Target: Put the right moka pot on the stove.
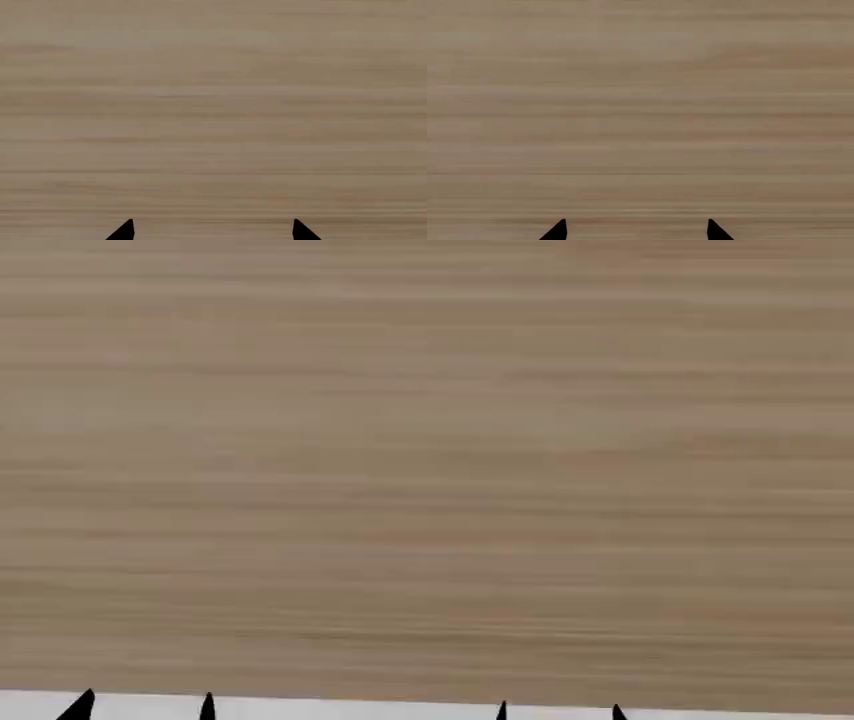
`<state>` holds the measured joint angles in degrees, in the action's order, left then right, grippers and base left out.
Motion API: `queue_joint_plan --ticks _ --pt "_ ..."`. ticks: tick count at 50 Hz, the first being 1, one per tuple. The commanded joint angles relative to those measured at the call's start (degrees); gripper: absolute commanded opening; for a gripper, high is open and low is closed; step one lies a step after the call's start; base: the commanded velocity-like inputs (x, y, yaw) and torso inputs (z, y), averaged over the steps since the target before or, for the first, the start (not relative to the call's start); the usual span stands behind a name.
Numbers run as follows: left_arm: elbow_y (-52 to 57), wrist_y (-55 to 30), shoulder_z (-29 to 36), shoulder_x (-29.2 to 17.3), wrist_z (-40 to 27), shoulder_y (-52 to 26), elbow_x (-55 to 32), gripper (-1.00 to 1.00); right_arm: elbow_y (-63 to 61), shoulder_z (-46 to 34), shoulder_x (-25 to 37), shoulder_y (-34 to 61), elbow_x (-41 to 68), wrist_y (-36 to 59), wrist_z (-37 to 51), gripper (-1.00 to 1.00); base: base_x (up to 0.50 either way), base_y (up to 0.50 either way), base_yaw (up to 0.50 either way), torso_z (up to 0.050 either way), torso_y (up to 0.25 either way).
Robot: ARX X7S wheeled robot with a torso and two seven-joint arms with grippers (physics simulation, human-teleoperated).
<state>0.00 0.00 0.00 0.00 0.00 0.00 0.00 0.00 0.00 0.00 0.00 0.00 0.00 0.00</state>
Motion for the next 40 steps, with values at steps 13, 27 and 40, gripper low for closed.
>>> queue_joint_plan --ticks 13,27,40 --pt "-9.6 5.4 5.1 -3.1 -9.5 -2.5 7.3 1.0 2.2 -2.8 2.4 1.1 1.8 -0.3 4.2 1.0 0.0 0.0 0.0 0.0 0.0" --pt "-5.3 3.1 6.0 -4.2 -9.1 -1.1 4.4 1.0 -4.1 -4.5 3.9 1.2 2.9 5.5 5.9 1.0 0.0 0.0 0.0 0.012 0.001" --pt "-3.4 2.5 7.1 -4.9 -10.0 -0.4 3.6 1.0 -4.0 -4.9 4.9 1.2 4.6 5.1 6.7 1.0 0.0 0.0 0.0 0.045 0.017"
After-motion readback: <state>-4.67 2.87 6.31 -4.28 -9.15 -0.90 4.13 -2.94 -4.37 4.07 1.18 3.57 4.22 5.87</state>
